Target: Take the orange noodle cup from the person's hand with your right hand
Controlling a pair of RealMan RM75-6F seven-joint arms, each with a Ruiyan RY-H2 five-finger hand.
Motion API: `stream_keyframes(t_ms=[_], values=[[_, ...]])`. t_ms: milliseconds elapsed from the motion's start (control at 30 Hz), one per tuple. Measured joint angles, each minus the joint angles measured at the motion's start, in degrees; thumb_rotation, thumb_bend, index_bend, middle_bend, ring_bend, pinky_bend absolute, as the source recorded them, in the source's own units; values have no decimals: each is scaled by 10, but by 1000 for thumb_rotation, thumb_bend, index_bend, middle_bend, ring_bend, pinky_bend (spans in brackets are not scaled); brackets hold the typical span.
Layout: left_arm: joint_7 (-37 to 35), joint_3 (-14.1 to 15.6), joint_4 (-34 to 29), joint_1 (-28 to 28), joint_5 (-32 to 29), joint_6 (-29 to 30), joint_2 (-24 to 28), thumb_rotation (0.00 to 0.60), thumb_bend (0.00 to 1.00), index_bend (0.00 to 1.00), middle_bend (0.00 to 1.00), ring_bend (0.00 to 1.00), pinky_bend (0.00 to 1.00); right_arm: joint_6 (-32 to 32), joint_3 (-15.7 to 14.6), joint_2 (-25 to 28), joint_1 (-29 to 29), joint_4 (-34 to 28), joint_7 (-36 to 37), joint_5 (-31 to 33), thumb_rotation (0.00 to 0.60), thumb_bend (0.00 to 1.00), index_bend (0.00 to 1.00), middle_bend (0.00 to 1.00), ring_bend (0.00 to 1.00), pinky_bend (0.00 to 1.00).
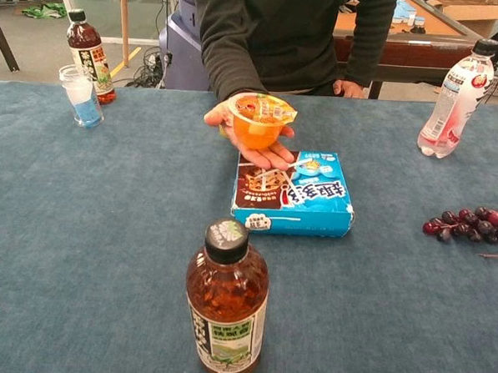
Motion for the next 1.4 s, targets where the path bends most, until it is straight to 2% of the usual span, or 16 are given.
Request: stream_keyframes(t_ms=[233, 533, 733, 933, 1133, 1400], values=[[0, 0, 1, -1, 3, 0, -4, 600, 171, 414, 338, 288, 217, 29, 2, -6, -7, 6, 3, -27, 600, 248, 194, 228, 97, 291], [-1, 0, 2, -2, 4, 0, -4, 600, 171, 414, 338, 288, 217, 35, 0, -5, -10, 2, -1, -34, 600, 248, 194, 228, 97, 291], [-2, 0, 1, -1, 6, 3, -2, 600, 171, 414, 338, 288, 217, 11, 7, -1, 8, -14, -20, -36, 600, 248, 194, 227, 97, 291], [-5, 3, 1, 2, 9, 7, -1, 600, 171, 414, 338, 288, 217, -49, 29, 6, 54, -55, -54, -22, 600, 248, 194, 200, 82, 287], [-7, 5, 3, 5, 11, 10, -1, 600, 171, 414, 338, 288, 217, -142, 66, 8, 126, -99, -98, 42, 600, 237, 161, 130, 19, 233], [-8, 6, 3, 9, 12, 15, 2, 600, 171, 415, 338, 288, 217, -259, 128, -18, 253, -116, -156, 203, 600, 215, 42, 74, 0, 119]])
